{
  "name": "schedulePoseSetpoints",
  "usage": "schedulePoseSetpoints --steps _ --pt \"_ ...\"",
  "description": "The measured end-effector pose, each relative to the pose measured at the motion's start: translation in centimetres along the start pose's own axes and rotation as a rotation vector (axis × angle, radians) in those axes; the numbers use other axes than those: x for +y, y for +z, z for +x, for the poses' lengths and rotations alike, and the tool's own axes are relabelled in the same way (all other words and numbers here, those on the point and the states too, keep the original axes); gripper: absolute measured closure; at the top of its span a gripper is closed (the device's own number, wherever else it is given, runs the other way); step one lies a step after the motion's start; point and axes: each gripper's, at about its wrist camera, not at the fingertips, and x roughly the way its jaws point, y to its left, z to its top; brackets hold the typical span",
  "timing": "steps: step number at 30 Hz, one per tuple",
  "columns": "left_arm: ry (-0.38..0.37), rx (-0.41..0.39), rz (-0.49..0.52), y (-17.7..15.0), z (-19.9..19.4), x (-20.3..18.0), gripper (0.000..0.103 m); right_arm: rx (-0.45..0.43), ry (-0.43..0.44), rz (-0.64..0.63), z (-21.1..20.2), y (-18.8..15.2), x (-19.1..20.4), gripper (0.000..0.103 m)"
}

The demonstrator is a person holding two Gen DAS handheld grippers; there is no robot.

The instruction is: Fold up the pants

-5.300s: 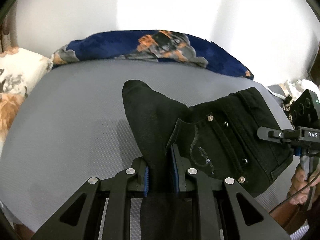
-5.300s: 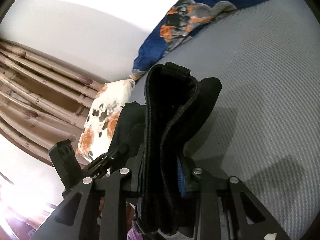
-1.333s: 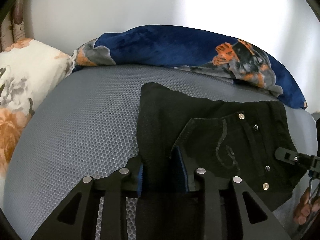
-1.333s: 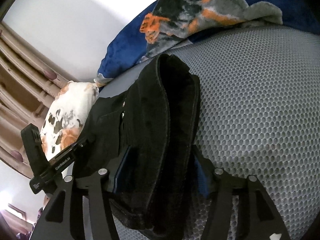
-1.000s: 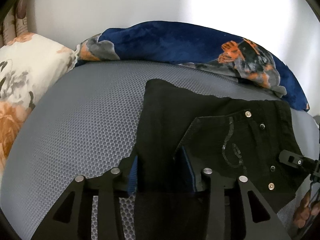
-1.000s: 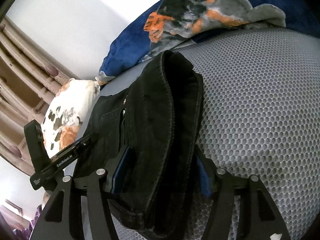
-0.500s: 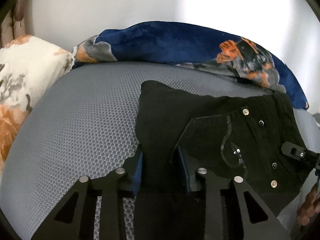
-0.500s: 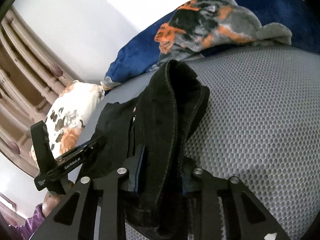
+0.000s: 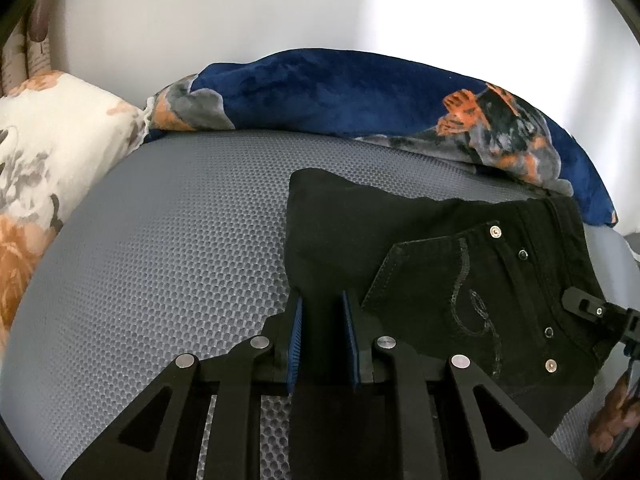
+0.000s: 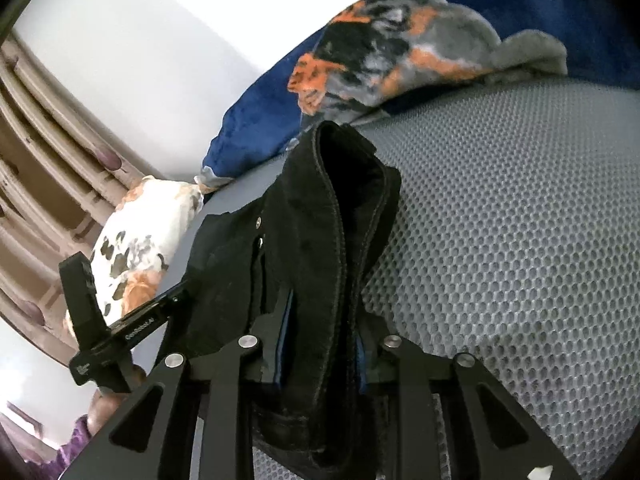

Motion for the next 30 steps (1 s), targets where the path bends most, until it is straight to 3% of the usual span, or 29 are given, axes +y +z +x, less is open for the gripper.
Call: schedulePoseSetpoints --steps 2,6,12,15,17,21,30 --pt "0.004 0.008 -0.016 0.0 0.1 0.1 0.077 0.016 -0.003 0.03 0.1 0.0 -0.4 0.065" --pt "0.049 0.011 -0.028 0.1 -0.1 0.5 0.052 0.0 -0.019 0.035 -0.5 -0.7 -0.5 0.06" --pt "0.093 -0.003 -0.026 -0.2 -1.5 0.5 0.043 -0.137 -0.169 -0.088 -4.4 -2.1 3.3 0.058" --pt "0.107 -0.03 -0.006 -0.7 -2.8 -0.3 0.036 -0.222 -0.297 -0.191 -6.1 -3.4 6.7 0.025" --pt "0.127 -0.056 0.002 -1.1 -3.9 -1.0 0.027 -0.27 -0.324 -0.246 -6.8 -4.5 8.7 0.014" --pt "0.124 -0.093 0.008 -1.7 -5.7 -1.9 0.024 -0.272 -0.338 -0.299 -6.8 -5.9 11.3 0.013" --pt "0.164 -0.188 -0.02 -3.5 -11.0 -2.7 0.015 -0.253 -0.332 -0.278 -7.6 -8.1 13.1 0.011"
